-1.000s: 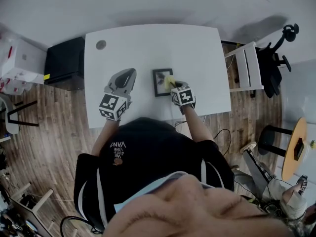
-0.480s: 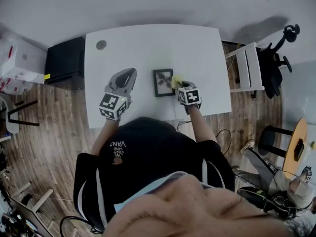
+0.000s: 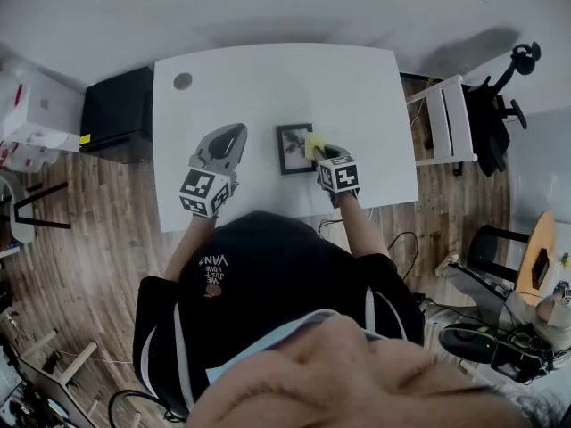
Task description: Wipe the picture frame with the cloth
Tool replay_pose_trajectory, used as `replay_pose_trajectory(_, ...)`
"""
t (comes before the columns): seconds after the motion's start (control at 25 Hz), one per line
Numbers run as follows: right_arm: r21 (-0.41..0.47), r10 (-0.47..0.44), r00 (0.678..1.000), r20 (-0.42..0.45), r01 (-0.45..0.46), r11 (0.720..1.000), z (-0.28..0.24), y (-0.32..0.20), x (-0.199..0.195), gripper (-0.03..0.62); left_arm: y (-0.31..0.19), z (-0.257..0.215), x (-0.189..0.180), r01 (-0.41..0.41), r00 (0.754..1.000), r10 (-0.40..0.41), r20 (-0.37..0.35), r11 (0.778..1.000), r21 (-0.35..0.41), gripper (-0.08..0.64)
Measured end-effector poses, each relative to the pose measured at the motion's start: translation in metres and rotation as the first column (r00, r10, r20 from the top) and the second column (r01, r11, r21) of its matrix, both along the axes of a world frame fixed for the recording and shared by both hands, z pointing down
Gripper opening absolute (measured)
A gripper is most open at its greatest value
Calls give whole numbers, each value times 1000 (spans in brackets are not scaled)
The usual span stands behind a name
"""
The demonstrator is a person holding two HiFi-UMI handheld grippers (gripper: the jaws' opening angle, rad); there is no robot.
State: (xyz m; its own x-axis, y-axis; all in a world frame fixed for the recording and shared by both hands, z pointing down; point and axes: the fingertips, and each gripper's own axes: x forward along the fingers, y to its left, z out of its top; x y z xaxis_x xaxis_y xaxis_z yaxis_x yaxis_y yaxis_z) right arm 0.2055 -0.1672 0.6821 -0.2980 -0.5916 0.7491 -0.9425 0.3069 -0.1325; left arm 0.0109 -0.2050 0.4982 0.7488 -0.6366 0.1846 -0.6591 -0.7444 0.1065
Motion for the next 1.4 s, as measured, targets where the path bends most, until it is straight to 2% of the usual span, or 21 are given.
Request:
replay_pose_trajectory(0.32, 8, -109, 987, 114, 109, 994, -6, 10, -65, 38, 3, 0, 6, -10, 1000, 10, -6, 1000, 0, 19)
replay_pose_trajectory(0.64, -31, -188, 975, 117, 192, 981, 6, 24, -98, 38, 5, -1, 2, 2, 1000, -2, -12, 1000, -2, 20)
replay_pose_trajectory(1.04, -50, -195, 979, 59, 198, 979, 18, 26, -85, 38, 8, -1, 1, 10, 1000, -10, -14, 1000, 1, 20)
replay_pose_trajectory(1.4, -57, -121, 993, 11, 121, 991, 18, 27, -37, 38, 8, -2, 8, -2, 1000, 2, -17, 1000, 1, 20)
